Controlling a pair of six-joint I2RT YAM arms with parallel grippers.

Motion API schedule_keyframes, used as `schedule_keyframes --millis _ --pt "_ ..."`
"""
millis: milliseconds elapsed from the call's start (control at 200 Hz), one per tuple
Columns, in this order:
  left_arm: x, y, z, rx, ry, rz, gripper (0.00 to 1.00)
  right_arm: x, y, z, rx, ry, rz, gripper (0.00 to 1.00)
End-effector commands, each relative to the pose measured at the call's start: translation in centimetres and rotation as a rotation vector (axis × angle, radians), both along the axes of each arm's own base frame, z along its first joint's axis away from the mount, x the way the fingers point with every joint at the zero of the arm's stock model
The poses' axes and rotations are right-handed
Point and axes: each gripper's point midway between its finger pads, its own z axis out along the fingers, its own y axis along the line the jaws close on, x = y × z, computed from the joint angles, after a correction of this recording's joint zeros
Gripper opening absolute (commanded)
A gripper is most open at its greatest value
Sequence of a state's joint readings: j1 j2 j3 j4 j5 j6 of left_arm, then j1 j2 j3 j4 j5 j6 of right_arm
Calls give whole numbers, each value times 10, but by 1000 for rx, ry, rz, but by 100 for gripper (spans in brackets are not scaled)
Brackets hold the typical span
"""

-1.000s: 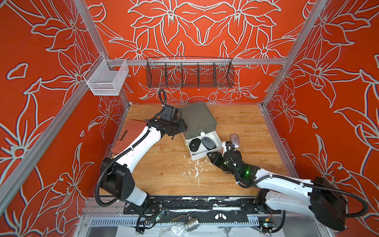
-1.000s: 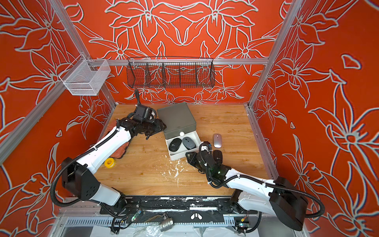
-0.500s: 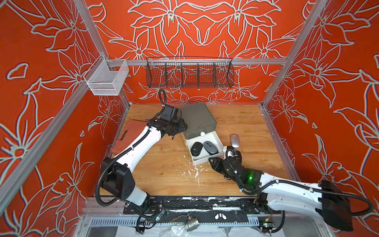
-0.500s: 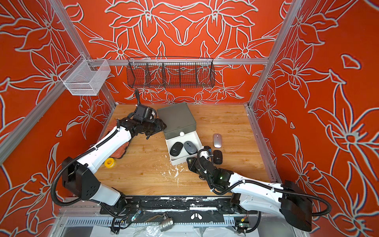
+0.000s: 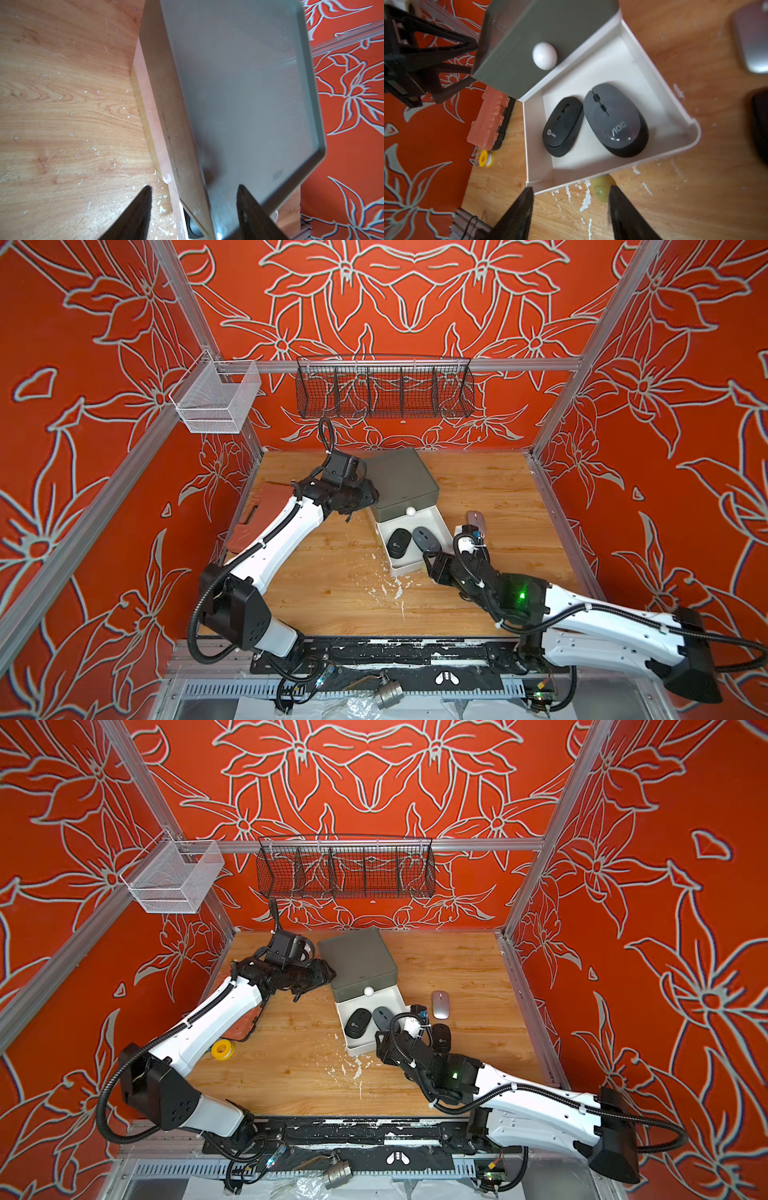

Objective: Take the mice out of the drawer
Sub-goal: Open the drawer in the storage box, then pick up the mouse from the drawer.

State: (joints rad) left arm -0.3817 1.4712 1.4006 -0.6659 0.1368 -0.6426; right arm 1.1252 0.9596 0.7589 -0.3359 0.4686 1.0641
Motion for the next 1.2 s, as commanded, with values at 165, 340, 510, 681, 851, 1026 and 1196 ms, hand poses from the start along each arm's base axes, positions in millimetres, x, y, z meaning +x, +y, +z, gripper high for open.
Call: schedule_keyframes --millis 165,340,510,681,851,1026,1196 --pt "-41 5 26 -28 -51 -72 71 22 -4 14 -389 56 235 78" --pt "-62 10 25 -41 -58 -92 74 33 3 0 -508 122 394 82" --pt "-72 12 22 -58 -61 -95 74 49 2 -23 -595 183 448 83" --pt "-76 18 20 -51 -67 -62 75 59 6 -42 -638 217 483 84" --pt "-75 20 22 -53 -81 -48 75 70 3 -59 -702 266 479 84" --pt "-74 20 23 -64 -84 -40 75 81 5 -70 -725 286 472 84" --pt "-74 21 23 -57 -85 -38 76 85 4 -83 -750 318 468 84"
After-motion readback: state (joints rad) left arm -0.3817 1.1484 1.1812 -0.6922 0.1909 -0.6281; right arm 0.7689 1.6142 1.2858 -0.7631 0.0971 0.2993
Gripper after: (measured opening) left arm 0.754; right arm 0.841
